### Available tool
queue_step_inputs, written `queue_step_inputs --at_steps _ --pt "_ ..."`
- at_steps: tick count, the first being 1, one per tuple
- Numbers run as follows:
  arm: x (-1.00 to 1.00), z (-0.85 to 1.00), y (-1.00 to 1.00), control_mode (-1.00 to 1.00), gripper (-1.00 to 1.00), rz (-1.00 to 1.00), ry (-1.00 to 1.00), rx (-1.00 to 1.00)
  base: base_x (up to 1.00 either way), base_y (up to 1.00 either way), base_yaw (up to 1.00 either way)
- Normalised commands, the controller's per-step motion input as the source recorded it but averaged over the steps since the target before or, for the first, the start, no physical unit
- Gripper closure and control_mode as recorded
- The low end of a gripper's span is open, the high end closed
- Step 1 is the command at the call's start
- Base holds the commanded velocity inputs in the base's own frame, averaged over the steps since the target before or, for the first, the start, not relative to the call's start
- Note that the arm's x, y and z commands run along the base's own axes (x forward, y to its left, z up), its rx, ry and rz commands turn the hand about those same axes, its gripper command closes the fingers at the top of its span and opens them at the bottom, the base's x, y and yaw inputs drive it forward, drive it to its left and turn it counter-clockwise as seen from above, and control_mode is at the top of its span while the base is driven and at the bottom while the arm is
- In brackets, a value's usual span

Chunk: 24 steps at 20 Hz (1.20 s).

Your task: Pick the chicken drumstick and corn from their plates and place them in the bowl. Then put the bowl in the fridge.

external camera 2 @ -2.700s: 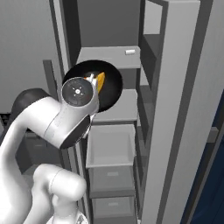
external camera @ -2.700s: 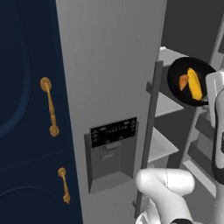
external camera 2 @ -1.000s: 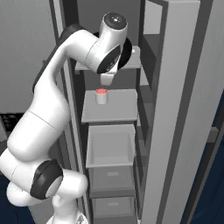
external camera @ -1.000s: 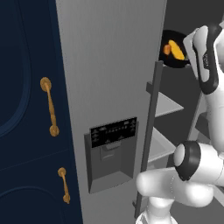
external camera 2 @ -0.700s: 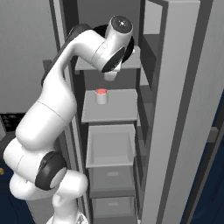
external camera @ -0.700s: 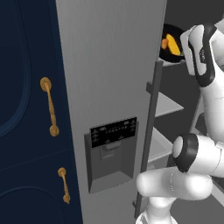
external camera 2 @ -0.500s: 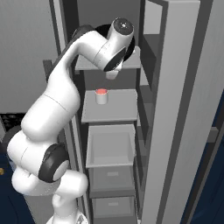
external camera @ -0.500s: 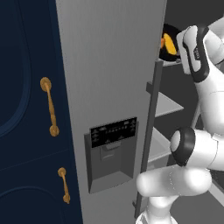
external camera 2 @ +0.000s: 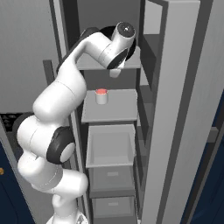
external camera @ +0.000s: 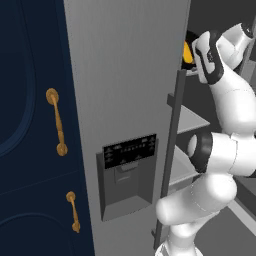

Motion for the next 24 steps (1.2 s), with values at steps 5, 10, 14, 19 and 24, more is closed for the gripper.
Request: queue_step_inputs --at_steps 5,10,14,19,24 --pt "0.5 -0.19 0.0 -1.0 1.0 0.0 0.01 0.0 0.0 0.0 0.0" --pt "0.33 0.0 0.06 -1.0 -1.0 0.0 0.0 0.0 0.0 0.0 0.0" --pt "0.01 0.01 0.14 -1.0 -1.0 0.0 -0.21 0.0 0.0 0.0 0.0" --pt "-0.35 0.02 0.15 -1.0 -1.0 0.01 -0.36 0.0 0.0 0.0 0.0" --pt "-0.85 0.12 0.42 -1.0 -1.0 0.02 -0.37 -0.07 0.0 0.0 0.0"
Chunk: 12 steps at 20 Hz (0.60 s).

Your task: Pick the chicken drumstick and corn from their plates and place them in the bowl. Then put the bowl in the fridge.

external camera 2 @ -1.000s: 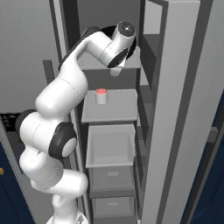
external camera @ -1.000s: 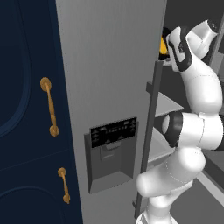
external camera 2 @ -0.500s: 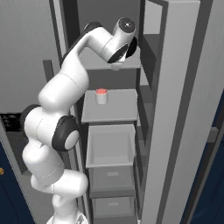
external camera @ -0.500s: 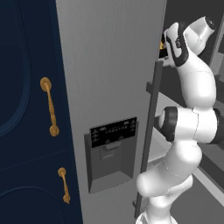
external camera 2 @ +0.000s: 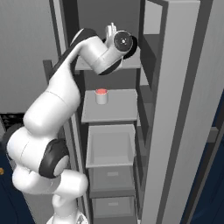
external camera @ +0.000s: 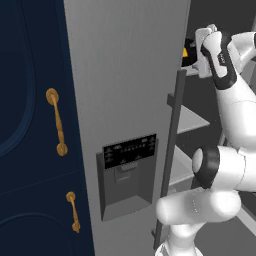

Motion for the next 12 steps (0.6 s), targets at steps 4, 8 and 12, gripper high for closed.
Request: queue_step_inputs --at_steps 4,8,12 --pt "-1.0 0.03 0.49 -1.0 -1.0 0.0 0.0 -0.04 0.0 0.0 0.0" --pt "-1.0 0.13 0.0 -1.0 -1.0 0.0 0.01 0.0 0.0 0.0 0.0" --pt "-1.0 0.09 -0.02 -1.0 -1.0 0.0 0.06 0.0 0.0 0.0 0.0"
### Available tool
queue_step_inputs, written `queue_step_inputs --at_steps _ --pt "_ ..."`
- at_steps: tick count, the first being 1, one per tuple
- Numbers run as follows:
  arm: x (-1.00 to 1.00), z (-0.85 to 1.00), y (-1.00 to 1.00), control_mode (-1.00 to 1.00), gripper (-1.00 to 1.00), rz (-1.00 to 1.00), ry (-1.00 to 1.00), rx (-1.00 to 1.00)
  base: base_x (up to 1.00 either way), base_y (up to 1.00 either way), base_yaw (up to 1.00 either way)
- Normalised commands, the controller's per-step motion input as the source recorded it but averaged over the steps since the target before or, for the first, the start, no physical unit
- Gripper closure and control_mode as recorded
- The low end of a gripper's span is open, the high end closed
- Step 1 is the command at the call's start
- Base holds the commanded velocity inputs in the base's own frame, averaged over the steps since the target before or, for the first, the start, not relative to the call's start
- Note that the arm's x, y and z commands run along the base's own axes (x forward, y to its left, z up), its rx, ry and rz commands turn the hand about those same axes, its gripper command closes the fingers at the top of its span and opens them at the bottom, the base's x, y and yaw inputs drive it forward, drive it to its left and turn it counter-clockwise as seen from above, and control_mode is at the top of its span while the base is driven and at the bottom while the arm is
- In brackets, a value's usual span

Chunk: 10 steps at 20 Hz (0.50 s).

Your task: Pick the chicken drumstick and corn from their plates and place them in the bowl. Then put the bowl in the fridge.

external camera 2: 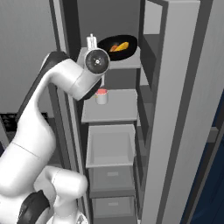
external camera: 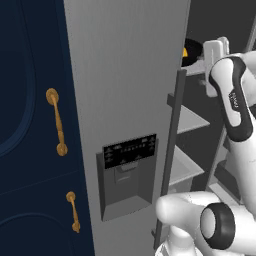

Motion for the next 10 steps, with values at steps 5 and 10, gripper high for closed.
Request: queue_step_inputs --at_steps 5,10 --pt "-1.0 -0.12 0.0 -1.0 -1.0 0.0 0.14 -0.04 0.0 0.0 0.0" --pt "-1.0 -0.68 0.14 -1.0 -1.0 0.0 0.05 -0.13 0.0 0.0 0.0"
